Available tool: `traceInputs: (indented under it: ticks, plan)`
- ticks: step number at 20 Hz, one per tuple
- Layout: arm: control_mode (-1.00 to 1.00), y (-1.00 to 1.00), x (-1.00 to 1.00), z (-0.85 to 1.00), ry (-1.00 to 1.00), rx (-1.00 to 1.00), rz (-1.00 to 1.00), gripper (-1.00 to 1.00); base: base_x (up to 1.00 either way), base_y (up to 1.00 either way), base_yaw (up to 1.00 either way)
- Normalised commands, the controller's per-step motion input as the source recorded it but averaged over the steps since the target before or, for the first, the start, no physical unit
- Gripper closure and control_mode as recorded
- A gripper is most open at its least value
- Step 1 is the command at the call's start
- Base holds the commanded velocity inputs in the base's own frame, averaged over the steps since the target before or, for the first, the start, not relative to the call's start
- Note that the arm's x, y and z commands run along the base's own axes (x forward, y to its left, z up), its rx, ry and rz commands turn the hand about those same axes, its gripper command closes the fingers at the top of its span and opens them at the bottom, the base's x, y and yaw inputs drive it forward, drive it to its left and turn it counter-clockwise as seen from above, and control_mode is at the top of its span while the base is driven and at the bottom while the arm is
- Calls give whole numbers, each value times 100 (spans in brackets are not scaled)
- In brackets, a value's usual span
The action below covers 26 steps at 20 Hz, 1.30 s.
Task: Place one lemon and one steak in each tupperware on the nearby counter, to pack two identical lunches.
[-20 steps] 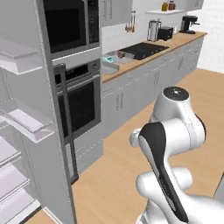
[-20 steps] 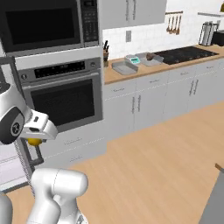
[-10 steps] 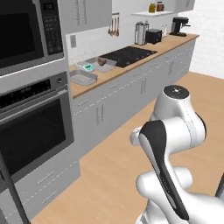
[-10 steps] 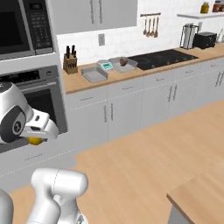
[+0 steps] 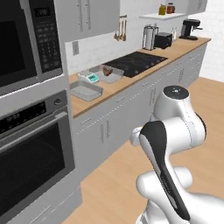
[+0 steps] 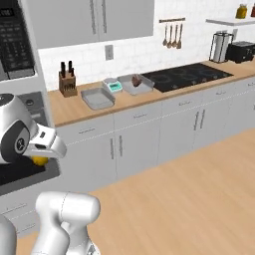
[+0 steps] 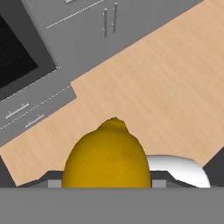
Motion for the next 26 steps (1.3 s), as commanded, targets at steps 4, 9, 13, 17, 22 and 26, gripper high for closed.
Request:
traceInputs:
  ticks: [4, 9, 13, 17, 22, 26]
  plan:
    - [100, 0, 0, 0, 0, 0, 0, 100, 100, -14, 2]
    - [100, 0, 0, 0, 0, 0, 0, 100, 100, -45, 1]
    - [100, 0, 0, 0, 0, 0, 0, 100, 100, -74, -3]
    - [100, 0, 0, 0, 0, 0, 0, 100, 100, -74, -1]
    - [100, 0, 0, 0, 0, 0, 0, 100, 100, -45, 1]
    - [100, 0, 0, 0, 0, 0, 0, 100, 100, -28, 14]
